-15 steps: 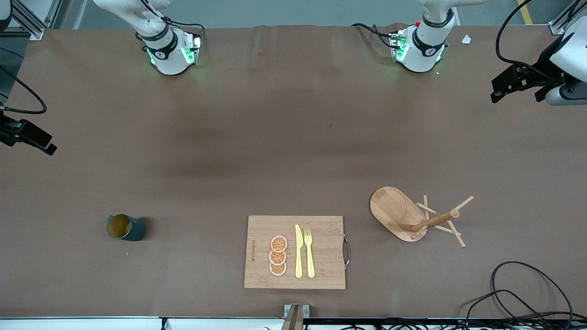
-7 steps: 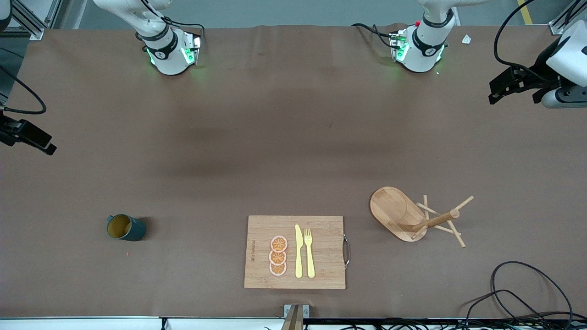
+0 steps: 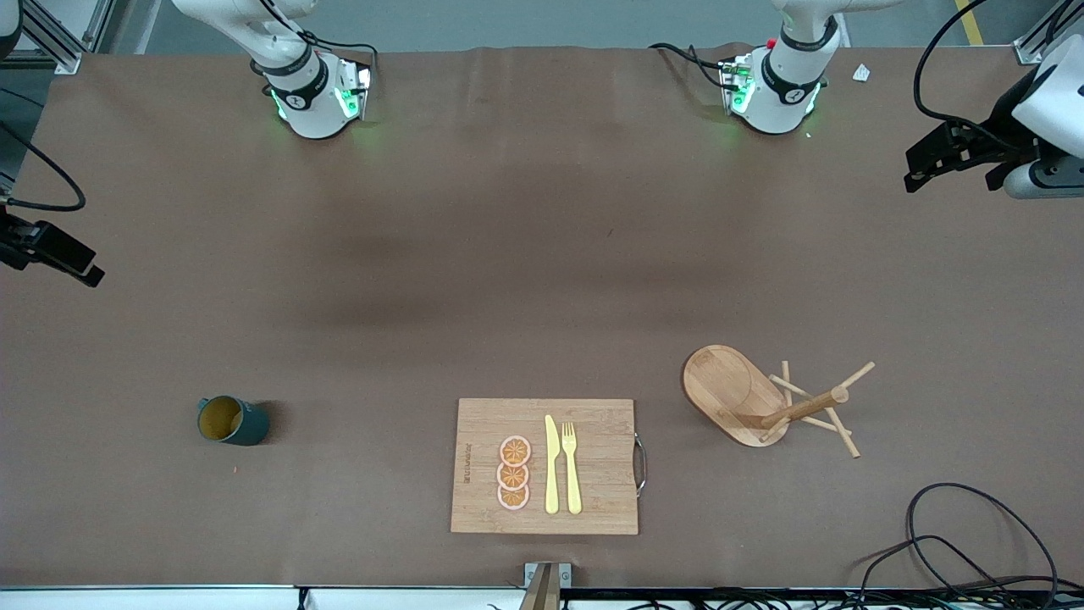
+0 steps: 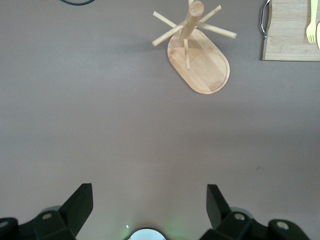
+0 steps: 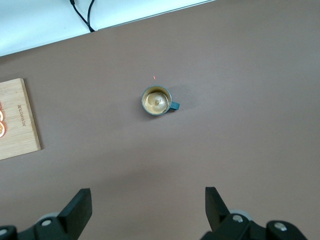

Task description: Transfer cup from left to right arm and place

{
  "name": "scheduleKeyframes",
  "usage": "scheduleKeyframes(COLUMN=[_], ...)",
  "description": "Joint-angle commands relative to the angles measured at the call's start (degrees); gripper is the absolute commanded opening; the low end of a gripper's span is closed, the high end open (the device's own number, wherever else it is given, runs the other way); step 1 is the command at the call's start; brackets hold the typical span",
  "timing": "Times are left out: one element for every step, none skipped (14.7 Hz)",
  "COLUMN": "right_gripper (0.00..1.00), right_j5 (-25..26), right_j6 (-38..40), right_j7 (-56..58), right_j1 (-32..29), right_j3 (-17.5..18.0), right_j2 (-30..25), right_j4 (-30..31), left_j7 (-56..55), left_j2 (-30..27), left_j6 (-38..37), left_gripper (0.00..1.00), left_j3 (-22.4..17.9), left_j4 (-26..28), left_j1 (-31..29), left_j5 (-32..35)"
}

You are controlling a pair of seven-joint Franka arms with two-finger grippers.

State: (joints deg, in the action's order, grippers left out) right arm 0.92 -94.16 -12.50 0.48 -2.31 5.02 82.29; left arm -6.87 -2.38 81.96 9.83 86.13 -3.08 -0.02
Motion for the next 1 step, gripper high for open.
scheduleKeyframes(right_gripper=[1.00], right_j5=[-0.7], right_j6=[0.3], right_j7=[-0.7], right_j1=[-0.7], right_j3=[0.6], right_j2=[-1.2], right_j4=[0.9], left_j7=[0.2], left_j2=[0.2], left_j6=[-0.5], left_gripper=[1.00], left_j3=[0.1], left_j4=[-2.3], left_j1=[-0.2], left_j5=[0.5])
